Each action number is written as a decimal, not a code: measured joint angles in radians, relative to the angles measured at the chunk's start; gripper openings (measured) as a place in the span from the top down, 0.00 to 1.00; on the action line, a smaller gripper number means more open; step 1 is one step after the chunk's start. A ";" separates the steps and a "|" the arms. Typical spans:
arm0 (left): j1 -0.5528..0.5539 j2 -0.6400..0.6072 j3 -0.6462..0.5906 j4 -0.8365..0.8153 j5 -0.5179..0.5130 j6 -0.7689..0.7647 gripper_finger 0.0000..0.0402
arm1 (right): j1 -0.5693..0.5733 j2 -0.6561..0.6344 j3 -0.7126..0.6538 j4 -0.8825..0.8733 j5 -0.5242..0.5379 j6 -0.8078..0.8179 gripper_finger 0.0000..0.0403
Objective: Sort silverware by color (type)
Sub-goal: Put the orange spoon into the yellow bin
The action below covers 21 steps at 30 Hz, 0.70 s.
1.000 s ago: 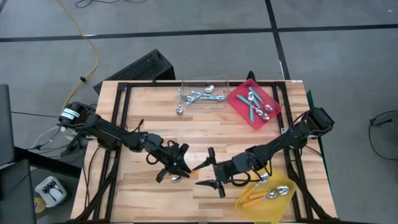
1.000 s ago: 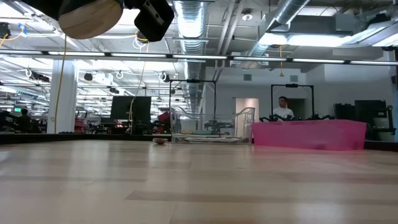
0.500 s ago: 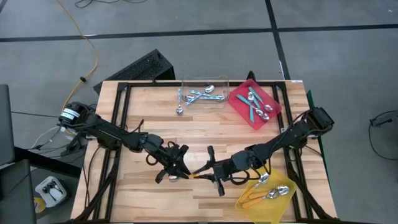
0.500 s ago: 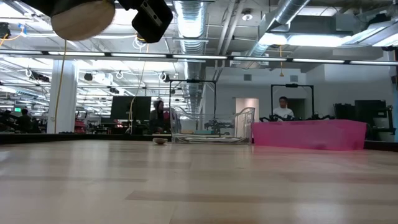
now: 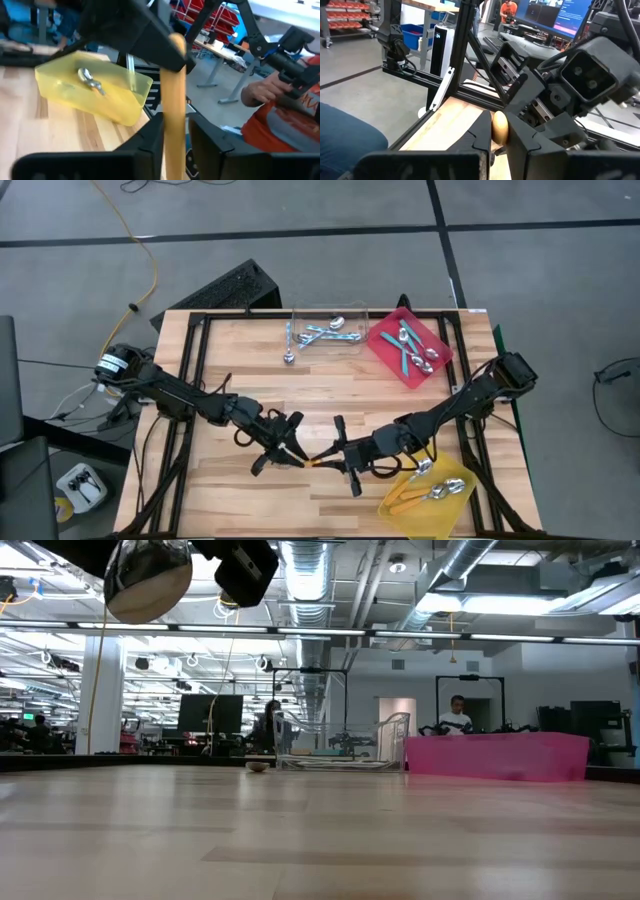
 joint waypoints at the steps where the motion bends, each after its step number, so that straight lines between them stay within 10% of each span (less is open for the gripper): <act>1: -0.004 0.000 0.000 0.003 -0.001 0.018 0.80 | 0.000 0.000 0.000 -0.001 0.000 0.000 0.87; 12: -0.020 0.000 0.001 -0.007 -0.002 0.061 0.49 | 0.022 0.000 0.000 -0.007 0.005 0.035 0.87; 21: -0.013 0.000 0.001 -0.008 -0.002 0.044 0.44 | 0.091 0.000 0.000 -0.081 0.067 0.127 0.87</act>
